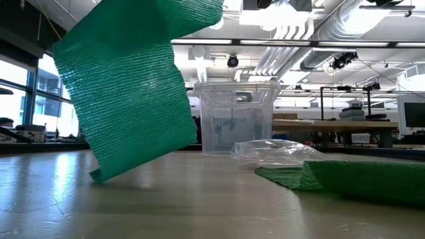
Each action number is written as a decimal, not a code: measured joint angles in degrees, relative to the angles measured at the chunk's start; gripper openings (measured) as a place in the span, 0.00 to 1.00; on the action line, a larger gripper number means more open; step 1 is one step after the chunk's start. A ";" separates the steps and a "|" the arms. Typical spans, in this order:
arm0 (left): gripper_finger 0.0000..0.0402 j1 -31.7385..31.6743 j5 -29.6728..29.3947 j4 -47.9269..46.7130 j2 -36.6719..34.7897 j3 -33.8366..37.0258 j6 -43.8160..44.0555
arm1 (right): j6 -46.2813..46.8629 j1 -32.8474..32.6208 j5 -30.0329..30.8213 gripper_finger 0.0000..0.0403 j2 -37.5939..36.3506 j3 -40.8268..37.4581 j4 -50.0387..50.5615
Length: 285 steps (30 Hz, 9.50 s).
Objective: Roll bandage
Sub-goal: Roll the blue bandage
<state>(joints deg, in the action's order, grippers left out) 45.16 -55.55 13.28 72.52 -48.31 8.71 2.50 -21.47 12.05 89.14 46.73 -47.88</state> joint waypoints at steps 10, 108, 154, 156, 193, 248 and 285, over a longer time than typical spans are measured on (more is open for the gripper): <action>0.15 -5.27 10.01 4.03 1.44 0.04 -1.79 | 0.04 -0.02 -0.44 0.00 -0.07 0.00 0.09; 0.20 -1.26 13.89 17.55 9.21 36.61 77.56 | 11.57 12.85 -12.79 0.00 18.67 10.22 32.78; 0.36 -2.39 21.26 -9.19 4.45 29.18 96.50 | 10.93 12.81 -14.08 0.00 18.64 10.18 33.46; 0.41 -2.39 20.99 -7.71 5.12 29.93 97.47 | 10.90 12.81 -14.08 0.00 18.64 10.18 33.46; 0.09 -11.18 20.49 6.00 12.50 30.17 85.52 | 12.92 12.70 -17.93 0.00 24.34 10.09 32.06; 0.08 -10.95 16.68 7.10 7.96 27.50 72.37 | 19.28 13.51 -13.98 0.00 32.81 15.23 23.23; 0.00 -10.92 24.84 -31.23 -1.68 28.00 81.04 | 17.19 14.34 -10.69 0.00 35.76 15.14 15.82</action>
<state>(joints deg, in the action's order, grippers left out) 34.23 -30.70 -17.95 70.83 -20.32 89.75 19.69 -7.13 1.37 124.90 61.87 -32.05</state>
